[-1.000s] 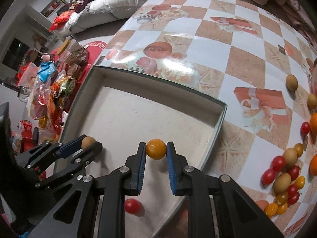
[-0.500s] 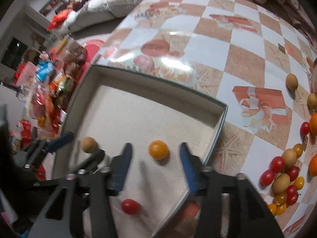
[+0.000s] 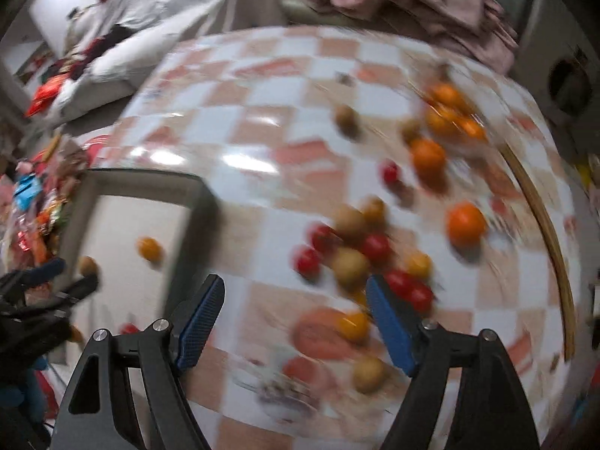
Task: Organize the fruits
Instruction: 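Open both grippers to release the fruits into the tray, then grasp a red tomato with the left gripper while the right grasps a brown fruit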
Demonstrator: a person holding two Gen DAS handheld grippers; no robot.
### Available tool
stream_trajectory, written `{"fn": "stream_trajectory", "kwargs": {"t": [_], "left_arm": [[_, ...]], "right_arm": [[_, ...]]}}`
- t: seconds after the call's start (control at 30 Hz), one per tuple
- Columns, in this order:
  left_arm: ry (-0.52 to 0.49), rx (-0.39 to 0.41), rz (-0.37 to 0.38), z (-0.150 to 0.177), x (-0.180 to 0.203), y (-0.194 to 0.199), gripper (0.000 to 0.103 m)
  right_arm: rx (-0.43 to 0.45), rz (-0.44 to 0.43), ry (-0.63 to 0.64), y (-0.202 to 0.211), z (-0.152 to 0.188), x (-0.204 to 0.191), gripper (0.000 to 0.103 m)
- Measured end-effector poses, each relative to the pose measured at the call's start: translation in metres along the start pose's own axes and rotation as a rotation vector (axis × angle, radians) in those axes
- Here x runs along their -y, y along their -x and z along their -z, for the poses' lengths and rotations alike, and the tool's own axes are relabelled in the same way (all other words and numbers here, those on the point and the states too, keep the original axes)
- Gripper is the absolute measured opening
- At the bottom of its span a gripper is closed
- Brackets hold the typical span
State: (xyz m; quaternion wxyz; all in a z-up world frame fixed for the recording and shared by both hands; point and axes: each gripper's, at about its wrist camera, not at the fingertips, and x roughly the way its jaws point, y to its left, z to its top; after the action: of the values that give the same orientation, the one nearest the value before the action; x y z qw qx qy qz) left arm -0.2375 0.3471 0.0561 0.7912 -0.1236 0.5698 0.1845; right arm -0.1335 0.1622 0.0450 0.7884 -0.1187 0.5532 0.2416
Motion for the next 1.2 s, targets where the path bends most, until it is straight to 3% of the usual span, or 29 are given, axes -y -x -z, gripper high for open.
{"fn": "stream_trajectory", "kwargs": {"t": [0.27,0.6,1.1,1.2], "left_arm": [[-0.098,0.017,0.079,-0.011,0.059,0.015,0.072],[-0.188,-0.006,0.159,-0.023,0.126,0.003,0.072],[-0.223,-0.034,0.137,-0.037,0.171,-0.041,0.072],[-0.235,-0.031,0.124,-0.037,0.174,-0.048,0.072]], "right_arm": [[-0.052,0.022,-0.07,0.008,0.034,0.047,0.081],[-0.082,-0.006,-0.09,0.012,0.064,0.072,0.081],[-0.093,-0.071,-0.065,0.003,0.076,0.073,0.081],[-0.087,-0.08,-0.062,0.0,0.074,0.071,0.073]]}}
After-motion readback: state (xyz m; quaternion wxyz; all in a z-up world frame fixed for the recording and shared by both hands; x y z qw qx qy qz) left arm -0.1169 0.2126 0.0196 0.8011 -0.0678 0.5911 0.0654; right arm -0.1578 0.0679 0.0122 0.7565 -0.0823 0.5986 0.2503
